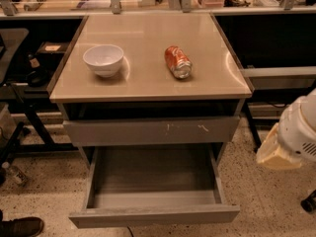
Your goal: Close middle drawer
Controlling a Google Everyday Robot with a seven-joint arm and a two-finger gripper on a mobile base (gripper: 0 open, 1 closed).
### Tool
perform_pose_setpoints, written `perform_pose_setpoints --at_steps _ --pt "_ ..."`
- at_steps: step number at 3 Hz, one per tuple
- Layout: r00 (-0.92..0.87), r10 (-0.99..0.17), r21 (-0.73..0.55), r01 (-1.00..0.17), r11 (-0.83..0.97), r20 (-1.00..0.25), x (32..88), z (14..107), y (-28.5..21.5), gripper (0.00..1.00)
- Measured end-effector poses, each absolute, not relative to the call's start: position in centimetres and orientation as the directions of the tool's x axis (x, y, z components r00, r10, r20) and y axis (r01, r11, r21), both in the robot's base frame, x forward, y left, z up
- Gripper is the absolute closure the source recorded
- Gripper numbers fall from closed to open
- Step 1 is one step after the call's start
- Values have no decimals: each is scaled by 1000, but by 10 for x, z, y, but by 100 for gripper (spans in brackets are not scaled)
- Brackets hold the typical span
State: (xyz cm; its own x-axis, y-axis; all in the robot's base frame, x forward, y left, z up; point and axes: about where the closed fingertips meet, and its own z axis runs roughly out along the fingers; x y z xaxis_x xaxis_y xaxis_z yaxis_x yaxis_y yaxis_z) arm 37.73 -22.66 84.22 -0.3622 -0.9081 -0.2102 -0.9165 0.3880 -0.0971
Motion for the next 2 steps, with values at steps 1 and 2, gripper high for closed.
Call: perform_pose_setpoints --at_steps 1,2 --pt "-412 -890 -25 -905 424 -196 356 791 -230 100" --pt "-436 -882 27 -898 439 -180 336 748 -232 100"
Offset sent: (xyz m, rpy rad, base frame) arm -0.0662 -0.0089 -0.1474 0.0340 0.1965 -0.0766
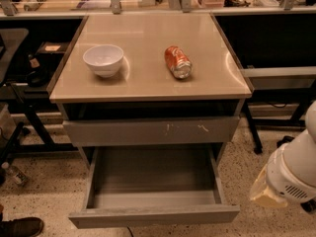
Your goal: Close middle drawer
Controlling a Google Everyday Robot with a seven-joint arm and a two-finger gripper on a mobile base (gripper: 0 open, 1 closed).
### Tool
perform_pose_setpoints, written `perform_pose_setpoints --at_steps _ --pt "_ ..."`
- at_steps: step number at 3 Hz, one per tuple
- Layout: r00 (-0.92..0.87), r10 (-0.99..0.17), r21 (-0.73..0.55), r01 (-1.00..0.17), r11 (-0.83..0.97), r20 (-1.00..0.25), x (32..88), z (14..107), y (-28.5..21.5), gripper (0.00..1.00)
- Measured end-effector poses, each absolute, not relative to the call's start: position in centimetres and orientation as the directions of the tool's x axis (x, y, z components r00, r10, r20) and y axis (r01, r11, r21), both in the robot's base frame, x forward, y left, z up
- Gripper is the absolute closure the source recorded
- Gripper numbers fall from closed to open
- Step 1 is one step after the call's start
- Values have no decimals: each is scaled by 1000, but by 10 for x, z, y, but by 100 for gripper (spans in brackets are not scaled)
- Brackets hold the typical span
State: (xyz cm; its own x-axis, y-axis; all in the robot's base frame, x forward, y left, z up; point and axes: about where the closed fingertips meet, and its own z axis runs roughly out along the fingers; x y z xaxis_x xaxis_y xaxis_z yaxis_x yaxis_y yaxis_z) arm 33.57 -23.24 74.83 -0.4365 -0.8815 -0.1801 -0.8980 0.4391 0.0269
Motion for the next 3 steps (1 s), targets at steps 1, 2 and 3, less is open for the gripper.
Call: perform_pose_setpoints --at_steps 1,2,3 --pt "-452 -875 77 -892 446 -170 307 713 -236 100" --pt "-452 -875 77 -892 446 -170 307 712 -236 100" --pt "-465 -865 110 -885 452 -188 301 695 -232 100"
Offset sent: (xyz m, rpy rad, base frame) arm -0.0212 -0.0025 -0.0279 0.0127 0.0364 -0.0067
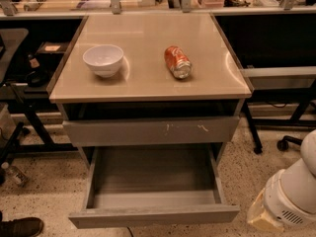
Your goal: Close middle drawer
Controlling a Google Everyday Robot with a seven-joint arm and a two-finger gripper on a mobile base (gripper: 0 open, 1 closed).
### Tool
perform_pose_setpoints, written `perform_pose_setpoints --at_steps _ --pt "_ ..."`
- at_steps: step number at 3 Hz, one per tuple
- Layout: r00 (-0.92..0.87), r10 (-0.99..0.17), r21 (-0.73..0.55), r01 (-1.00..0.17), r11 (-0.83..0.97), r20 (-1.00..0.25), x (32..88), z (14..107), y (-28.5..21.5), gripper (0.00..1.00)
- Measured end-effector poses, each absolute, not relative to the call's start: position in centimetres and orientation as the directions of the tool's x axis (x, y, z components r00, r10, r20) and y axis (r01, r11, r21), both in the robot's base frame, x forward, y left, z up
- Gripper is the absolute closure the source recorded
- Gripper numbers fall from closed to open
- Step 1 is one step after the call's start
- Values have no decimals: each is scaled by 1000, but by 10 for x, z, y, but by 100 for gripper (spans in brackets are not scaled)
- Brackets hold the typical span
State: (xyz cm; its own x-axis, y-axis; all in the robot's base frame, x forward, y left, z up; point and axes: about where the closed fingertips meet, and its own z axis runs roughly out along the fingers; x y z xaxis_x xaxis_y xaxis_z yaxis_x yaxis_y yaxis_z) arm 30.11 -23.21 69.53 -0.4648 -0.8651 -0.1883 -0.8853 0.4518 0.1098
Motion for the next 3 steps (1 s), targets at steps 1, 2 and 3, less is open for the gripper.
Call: perform_pose_setpoints --at_steps 1,2,3 --pt "-508 -837 187 -859 476 -205 287 642 -216 100" --pt "-533 -810 231 -843 485 -244 286 595 -198 100" --pt "-545 -788 263 -835 483 -286 290 560 -182 100"
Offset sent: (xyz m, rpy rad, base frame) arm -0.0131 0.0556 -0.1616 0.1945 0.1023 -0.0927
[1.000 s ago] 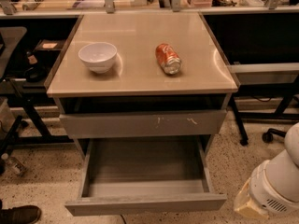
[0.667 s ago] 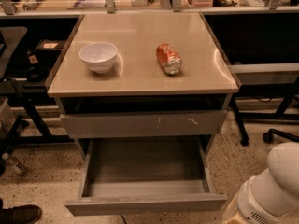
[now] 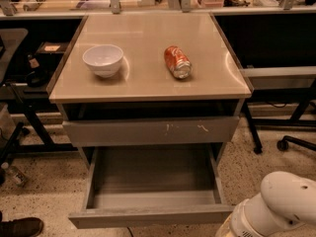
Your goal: Close middle drawer
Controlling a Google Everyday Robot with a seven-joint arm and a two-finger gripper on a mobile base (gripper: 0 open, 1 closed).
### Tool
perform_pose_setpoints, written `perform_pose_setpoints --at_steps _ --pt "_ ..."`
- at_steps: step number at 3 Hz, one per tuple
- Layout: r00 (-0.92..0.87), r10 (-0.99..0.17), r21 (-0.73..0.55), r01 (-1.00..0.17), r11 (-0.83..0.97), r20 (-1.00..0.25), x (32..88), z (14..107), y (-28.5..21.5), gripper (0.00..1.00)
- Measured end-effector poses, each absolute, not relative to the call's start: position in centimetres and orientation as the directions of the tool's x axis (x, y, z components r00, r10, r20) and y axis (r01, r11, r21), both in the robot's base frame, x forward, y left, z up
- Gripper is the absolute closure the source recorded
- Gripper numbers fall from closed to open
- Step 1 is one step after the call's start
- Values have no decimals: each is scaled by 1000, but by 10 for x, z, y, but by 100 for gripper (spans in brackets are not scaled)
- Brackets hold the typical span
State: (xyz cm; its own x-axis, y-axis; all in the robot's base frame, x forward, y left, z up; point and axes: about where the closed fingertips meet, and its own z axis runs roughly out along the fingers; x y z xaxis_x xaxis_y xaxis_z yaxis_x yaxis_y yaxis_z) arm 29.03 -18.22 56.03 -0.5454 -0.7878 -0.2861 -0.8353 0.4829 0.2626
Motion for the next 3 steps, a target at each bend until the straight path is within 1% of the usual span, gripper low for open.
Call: perform_pose_setpoints --at_steps 2,3 --pt "-548 -760 308 -833 460 -349 298 512 -155 100" --pt "-548 -760 308 -833 460 -349 298 512 -155 100"
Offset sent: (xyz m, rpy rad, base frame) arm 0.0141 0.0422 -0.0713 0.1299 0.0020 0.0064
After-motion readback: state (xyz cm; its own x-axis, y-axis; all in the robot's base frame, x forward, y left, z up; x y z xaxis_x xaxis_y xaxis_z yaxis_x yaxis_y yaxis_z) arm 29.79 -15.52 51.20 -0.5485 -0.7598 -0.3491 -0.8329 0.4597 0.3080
